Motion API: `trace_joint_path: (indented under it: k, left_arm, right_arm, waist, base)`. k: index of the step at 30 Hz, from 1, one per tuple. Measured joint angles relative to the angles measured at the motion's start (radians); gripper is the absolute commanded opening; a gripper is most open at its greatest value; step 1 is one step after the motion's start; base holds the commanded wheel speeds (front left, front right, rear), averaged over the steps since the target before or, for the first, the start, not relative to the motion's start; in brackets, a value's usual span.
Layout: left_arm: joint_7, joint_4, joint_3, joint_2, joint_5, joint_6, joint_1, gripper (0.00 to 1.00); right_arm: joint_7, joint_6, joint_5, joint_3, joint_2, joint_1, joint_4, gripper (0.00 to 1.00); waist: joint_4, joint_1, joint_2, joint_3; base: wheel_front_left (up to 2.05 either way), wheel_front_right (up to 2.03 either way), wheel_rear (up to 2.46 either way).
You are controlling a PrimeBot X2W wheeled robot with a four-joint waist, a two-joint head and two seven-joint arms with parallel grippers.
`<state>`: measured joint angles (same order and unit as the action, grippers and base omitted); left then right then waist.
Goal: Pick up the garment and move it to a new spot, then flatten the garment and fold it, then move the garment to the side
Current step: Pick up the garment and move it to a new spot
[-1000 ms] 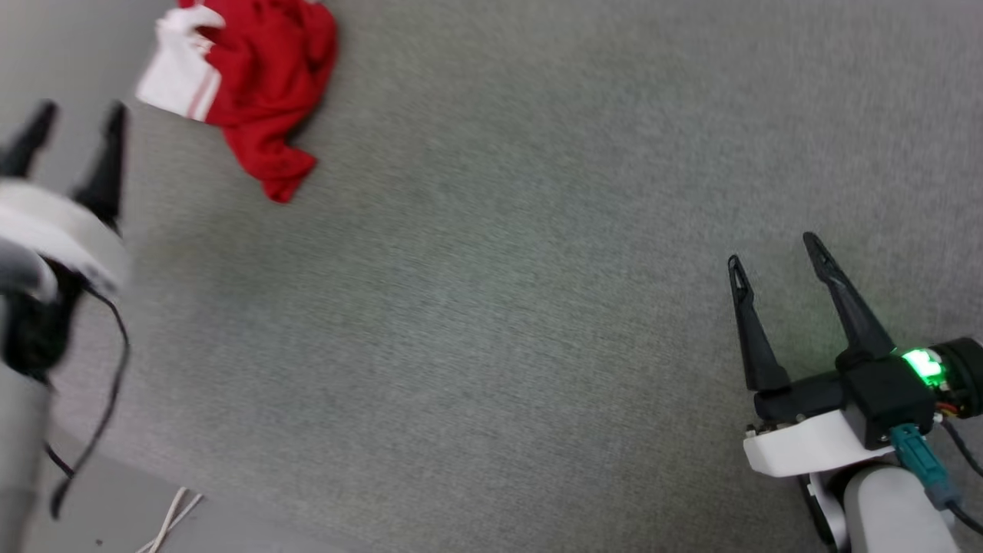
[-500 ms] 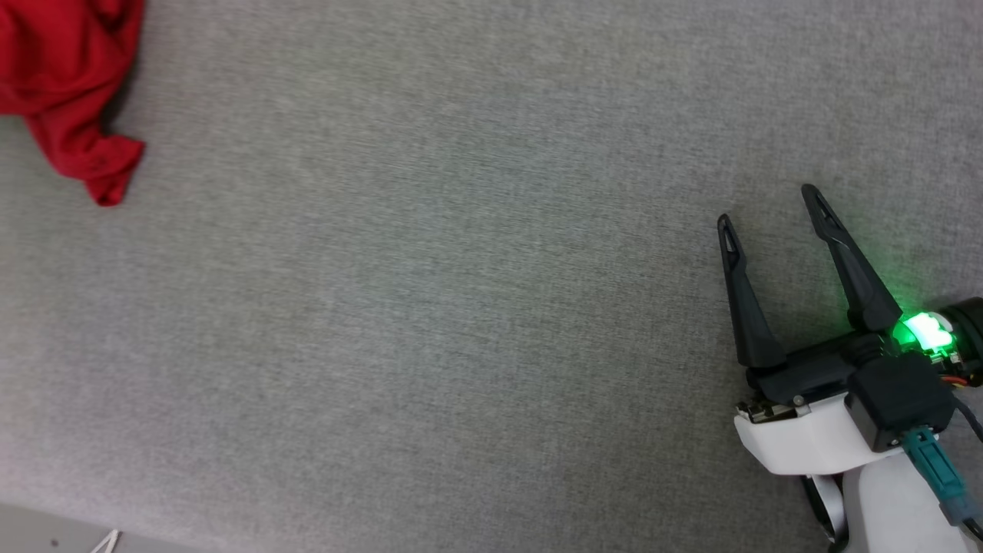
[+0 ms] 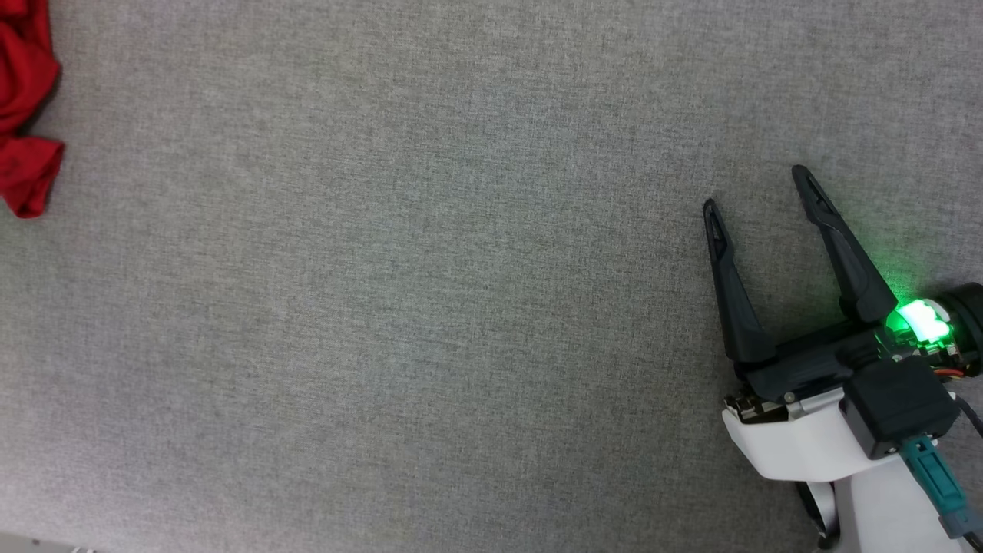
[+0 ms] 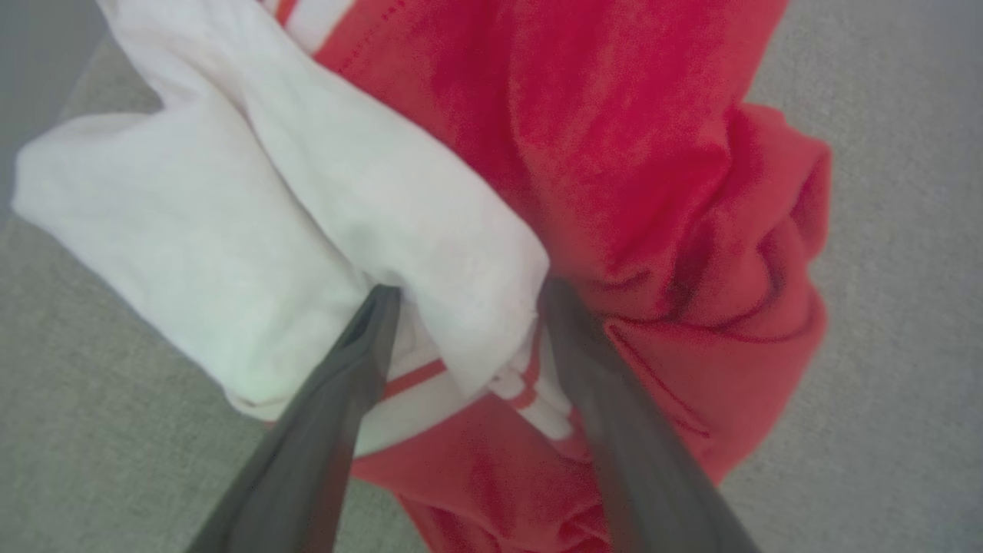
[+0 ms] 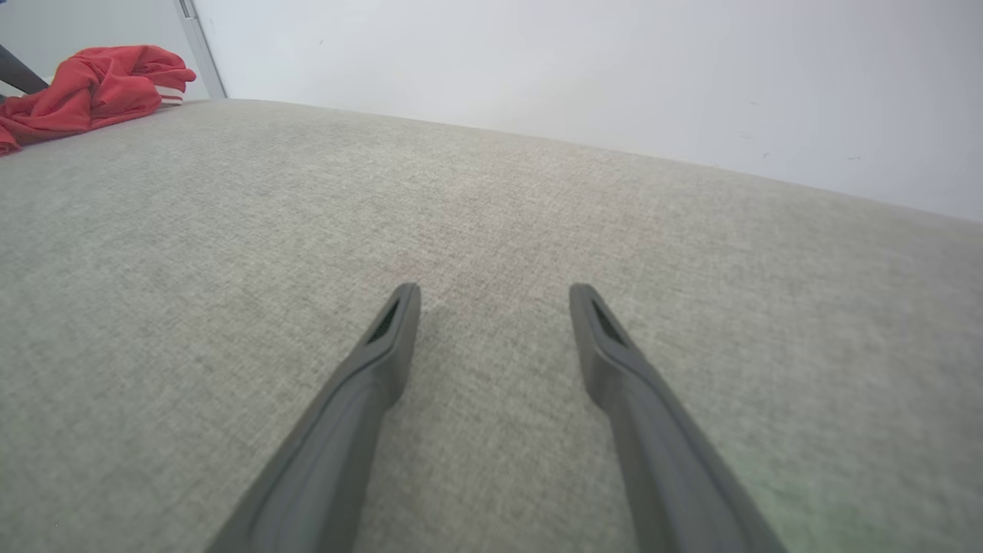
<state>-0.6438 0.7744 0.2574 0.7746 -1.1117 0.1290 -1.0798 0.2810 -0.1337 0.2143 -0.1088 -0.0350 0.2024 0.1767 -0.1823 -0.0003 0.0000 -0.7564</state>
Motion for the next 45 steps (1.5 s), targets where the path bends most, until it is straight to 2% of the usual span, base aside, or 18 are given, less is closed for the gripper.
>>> trace_joint_path:
  k: [1,5,9,15,21,29,33,38,45]
  left_arm:
    - [0.007,0.001,0.007,-0.003,-0.001,0.000,0.000,0.00]
    - [0.067,0.002,0.033,-0.002,0.002,0.000,0.009,0.00]
    - [0.141,-0.024,0.053,0.026,0.007,0.000,0.014,0.00]
    - [0.222,-0.134,0.105,0.097,0.010,0.000,0.032,0.00]
    - [0.309,-0.262,0.186,0.180,0.068,0.000,0.037,0.00]
    - [0.347,-0.453,0.334,0.203,0.119,0.000,0.095,0.00]
    - [0.378,-0.519,0.392,0.179,0.167,0.000,0.118,0.00]
    - [0.414,-0.576,0.467,0.114,0.267,-0.011,0.135,0.00]
    - [0.456,-0.644,0.606,-0.040,0.452,-0.073,0.144,0.00]
  right_arm:
    - [0.000,0.000,0.002,0.001,0.000,0.001,-0.004,1.00]
    - [0.000,0.000,0.005,0.003,0.000,0.004,-0.030,1.00]
    - [-0.003,0.002,-0.001,0.004,-0.003,0.007,-0.075,1.00]
    - [-0.014,0.002,-0.041,0.011,-0.012,-0.010,-0.162,1.00]
    - [-0.017,0.002,-0.088,0.012,-0.015,-0.044,-0.216,1.00]
    - [-0.017,0.002,-0.164,0.017,-0.015,-0.087,-0.238,1.00]
    - [-0.017,0.002,-0.178,0.017,-0.015,-0.100,-0.240,1.00]
    - [-0.017,0.002,-0.191,0.017,-0.015,-0.107,-0.242,1.00]
    - [-0.017,0.002,-0.209,0.021,-0.016,-0.113,-0.234,1.00]
  waist:
    - [-0.001,0.0000,0.0000,0.003]
    - [-0.004,0.0002,0.0000,0.025]
    - [-0.007,0.0003,0.0000,0.071]
    - [-0.008,0.0004,0.0000,0.176]
    - [0.001,0.0004,0.0000,0.307]
    - [0.035,0.0003,0.0000,0.469]
    - [0.070,0.0002,0.0000,0.520]
    - [0.129,0.0002,0.0000,0.550]
    - [0.214,0.0003,0.0000,0.562]
  base:
    - [0.00,0.00,0.00]
    - [0.00,0.00,0.00]
    - [0.00,0.00,0.00]
    - [0.00,0.00,0.00]
    - [0.00,0.00,0.00]
    - [0.00,0.00,0.00]
    - [0.00,0.00,0.00]
    - [0.00,0.00,0.00]
    - [0.00,0.00,0.00]
